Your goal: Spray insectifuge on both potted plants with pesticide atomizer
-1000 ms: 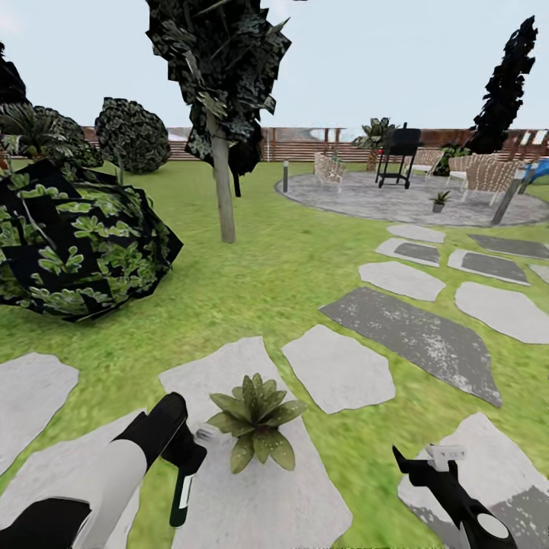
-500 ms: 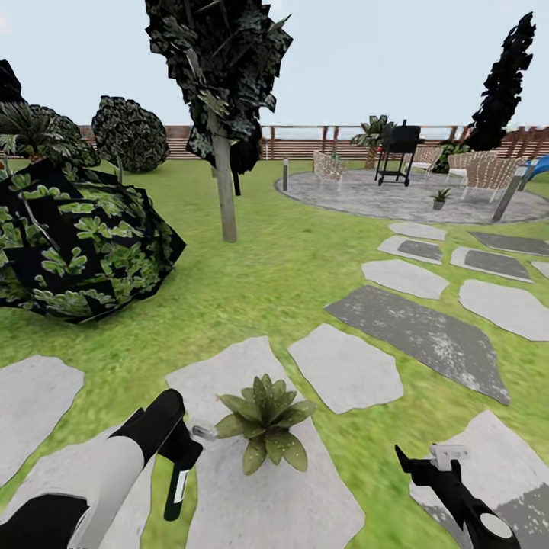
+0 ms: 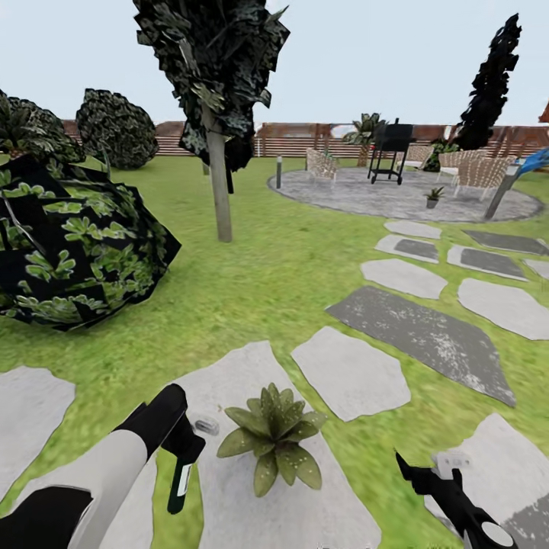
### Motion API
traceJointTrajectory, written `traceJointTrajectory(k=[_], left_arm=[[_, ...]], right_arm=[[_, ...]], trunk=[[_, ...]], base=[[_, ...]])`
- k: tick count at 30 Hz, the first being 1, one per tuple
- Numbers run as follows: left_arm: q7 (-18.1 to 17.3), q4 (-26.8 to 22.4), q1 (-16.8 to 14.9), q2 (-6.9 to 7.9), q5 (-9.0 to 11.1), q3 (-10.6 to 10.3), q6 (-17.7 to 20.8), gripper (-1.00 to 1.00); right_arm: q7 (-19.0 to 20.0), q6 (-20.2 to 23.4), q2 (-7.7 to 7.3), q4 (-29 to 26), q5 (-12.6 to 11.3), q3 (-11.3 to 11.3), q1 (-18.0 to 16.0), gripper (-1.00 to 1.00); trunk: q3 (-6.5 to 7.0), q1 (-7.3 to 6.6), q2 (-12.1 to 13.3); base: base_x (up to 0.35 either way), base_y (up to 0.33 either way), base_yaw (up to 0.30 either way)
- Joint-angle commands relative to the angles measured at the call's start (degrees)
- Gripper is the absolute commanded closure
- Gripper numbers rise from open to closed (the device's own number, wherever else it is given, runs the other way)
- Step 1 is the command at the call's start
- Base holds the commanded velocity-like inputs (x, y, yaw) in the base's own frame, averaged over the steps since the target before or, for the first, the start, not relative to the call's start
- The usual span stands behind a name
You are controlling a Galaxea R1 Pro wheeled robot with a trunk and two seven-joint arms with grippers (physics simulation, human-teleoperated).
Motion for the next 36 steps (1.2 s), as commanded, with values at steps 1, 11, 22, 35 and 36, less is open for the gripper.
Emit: traceJointTrajectory(k=[1, 11, 22, 35, 36], left_arm=[[-0.59, -0.10, 0.00, 0.05, -0.47, -0.23, 0.10, 1.00], [-0.74, 0.13, 0.51, 0.11, -0.29, -0.29, 0.07, 1.00], [-6.77, 0.20, 0.54, 0.71, -0.38, -6.21, 0.06, 1.00], [-6.99, 0.11, -0.16, 0.80, -0.54, -6.55, 0.08, 1.00], [-6.94, 0.11, -0.17, 0.77, -0.55, -6.56, 0.08, 1.00]], right_arm=[[0.33, -0.37, 0.03, 0.19, 0.59, -0.34, -0.09, -1.00], [0.32, -0.37, 0.00, 0.94, 0.63, -0.29, -0.09, -1.00], [0.32, -0.37, 0.00, 2.48, 0.59, -0.31, -0.09, -1.00], [0.32, -0.37, 0.00, 3.18, 0.62, -0.35, -0.09, -1.00], [0.32, -0.37, 0.00, 3.23, 0.61, -0.36, -0.09, -1.00]], trunk=[[-0.05, -0.01, -0.02], [-0.05, -0.01, -0.02], [-0.05, -0.01, -0.02], [-0.05, -0.01, -0.02], [-0.05, -0.01, -0.02]], base=[[0.004, 0.007, -0.258], [0.000, 0.001, -0.261], [0.000, 0.120, -0.131], [0.000, 0.306, -0.084], [0.000, 0.309, -0.289]])
